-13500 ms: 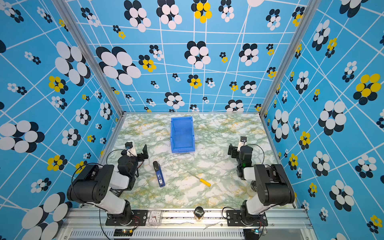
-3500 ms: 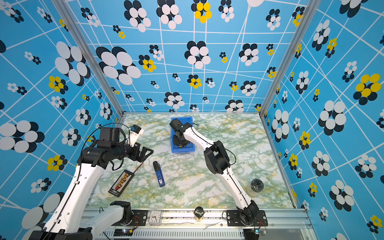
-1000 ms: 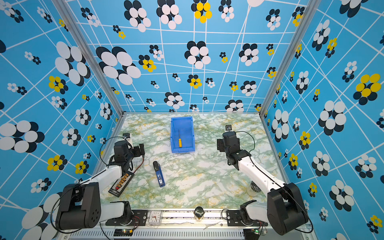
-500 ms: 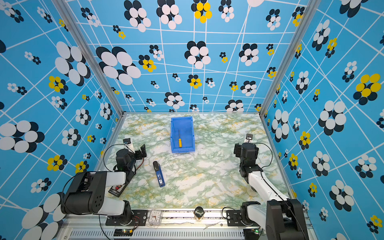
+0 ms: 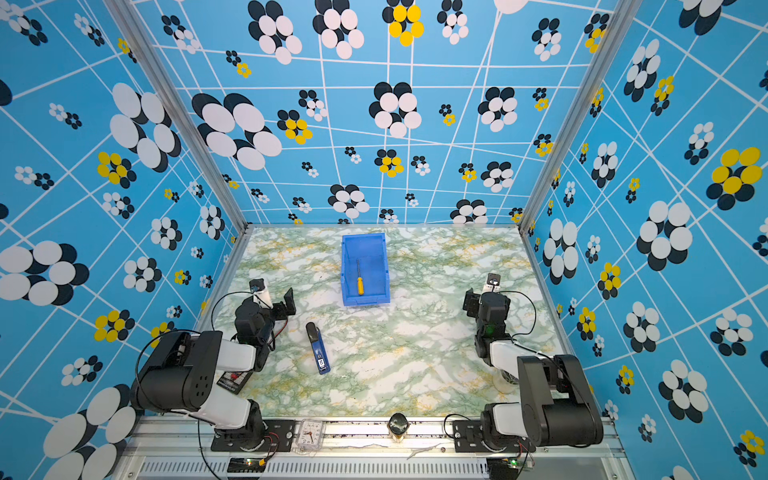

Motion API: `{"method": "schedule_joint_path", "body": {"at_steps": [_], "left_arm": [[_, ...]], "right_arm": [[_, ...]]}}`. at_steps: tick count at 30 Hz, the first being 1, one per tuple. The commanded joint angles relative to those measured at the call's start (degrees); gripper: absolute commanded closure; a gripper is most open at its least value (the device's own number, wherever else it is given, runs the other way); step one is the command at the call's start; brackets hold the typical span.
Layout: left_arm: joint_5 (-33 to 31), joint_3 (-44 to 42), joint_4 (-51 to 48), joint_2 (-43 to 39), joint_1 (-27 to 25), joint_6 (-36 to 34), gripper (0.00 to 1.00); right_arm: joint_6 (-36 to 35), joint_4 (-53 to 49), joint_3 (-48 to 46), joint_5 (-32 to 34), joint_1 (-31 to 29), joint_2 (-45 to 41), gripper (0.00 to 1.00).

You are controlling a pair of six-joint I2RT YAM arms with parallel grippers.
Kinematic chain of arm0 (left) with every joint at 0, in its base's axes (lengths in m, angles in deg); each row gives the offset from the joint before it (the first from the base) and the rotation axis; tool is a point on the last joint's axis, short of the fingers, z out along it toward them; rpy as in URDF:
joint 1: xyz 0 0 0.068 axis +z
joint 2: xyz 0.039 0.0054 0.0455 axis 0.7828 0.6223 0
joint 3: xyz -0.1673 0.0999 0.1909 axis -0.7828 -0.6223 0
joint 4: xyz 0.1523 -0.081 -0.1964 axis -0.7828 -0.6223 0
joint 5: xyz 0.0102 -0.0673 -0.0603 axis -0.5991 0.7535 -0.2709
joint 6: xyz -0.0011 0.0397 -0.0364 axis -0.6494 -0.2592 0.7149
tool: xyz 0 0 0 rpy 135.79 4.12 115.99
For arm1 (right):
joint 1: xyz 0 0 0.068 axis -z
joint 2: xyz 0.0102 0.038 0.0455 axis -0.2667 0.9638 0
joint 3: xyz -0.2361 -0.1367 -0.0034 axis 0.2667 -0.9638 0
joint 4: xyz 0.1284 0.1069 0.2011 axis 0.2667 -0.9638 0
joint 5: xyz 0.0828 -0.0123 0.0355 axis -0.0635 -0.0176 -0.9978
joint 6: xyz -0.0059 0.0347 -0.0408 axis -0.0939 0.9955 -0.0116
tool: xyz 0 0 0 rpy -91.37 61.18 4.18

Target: Put the screwdriver in the bin

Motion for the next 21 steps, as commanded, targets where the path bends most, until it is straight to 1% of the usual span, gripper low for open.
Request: {"method": "schedule_joint_path", "body": {"at_steps": [1, 3, 5, 6, 9, 21], "left_arm": [[0.5, -0.3, 1.7, 0.4, -0.4, -0.9, 0.01], [0.7, -0.3, 1.7, 0.4, -0.4, -1.0, 0.01], [0.7, -0.4, 1.7, 0.4, -0.4, -1.0, 0.01], [0.2, -0.4, 1.9, 0.4, -0.4, -0.9, 0.01], [-2.0, -0.5, 2.0, 0.4, -0.4, -0.1, 0.01], [-2.1, -0.9, 2.7, 0.4, -0.3, 0.0, 0.01]], "right_arm": [[0.3, 9.5, 0.1, -1.0, 0.7, 6.0, 0.14], [-0.5, 13.2, 0.0, -2.0, 0.7, 8.6, 0.14], [-0.6, 8.0, 1.2, -2.4, 0.7, 7.1, 0.14], [-0.8, 7.5, 1.5, -2.7, 0.7, 7.1, 0.01], [-1.1, 9.1, 1.1, -2.9, 0.6, 7.6, 0.01], [-1.7, 8.2, 1.5, -4.3, 0.6, 7.5, 0.01]]}}
